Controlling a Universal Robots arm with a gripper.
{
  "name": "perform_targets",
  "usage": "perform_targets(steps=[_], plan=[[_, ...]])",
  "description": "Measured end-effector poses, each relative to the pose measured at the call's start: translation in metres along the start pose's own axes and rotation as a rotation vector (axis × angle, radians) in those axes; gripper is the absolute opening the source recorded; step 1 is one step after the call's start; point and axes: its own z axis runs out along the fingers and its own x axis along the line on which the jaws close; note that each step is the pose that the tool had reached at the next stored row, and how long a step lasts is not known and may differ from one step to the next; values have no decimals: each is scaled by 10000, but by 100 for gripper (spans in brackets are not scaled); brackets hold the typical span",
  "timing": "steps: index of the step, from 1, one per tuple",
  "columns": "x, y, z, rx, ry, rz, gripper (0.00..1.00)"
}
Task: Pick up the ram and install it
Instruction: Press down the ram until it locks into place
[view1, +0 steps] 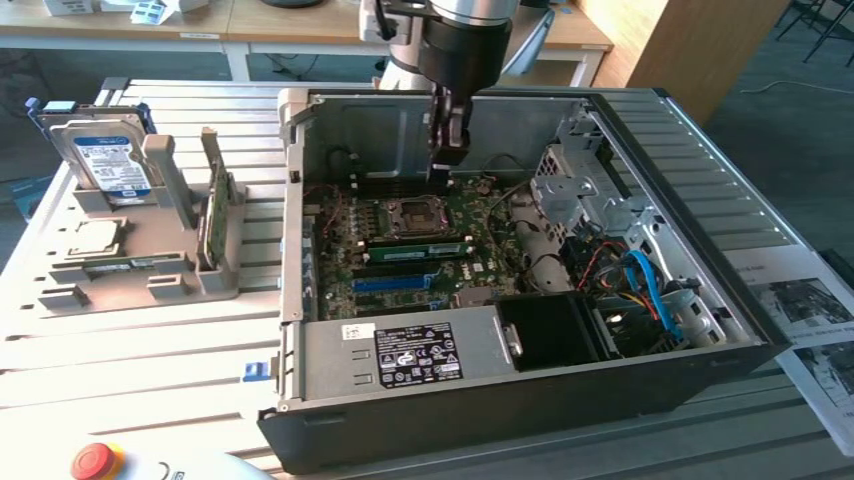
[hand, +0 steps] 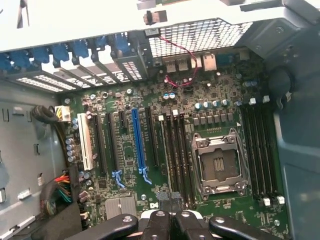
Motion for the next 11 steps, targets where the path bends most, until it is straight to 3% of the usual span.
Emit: perform_targets(steps=[11], plan=[[0,0,0,-65,-29,1348,10]])
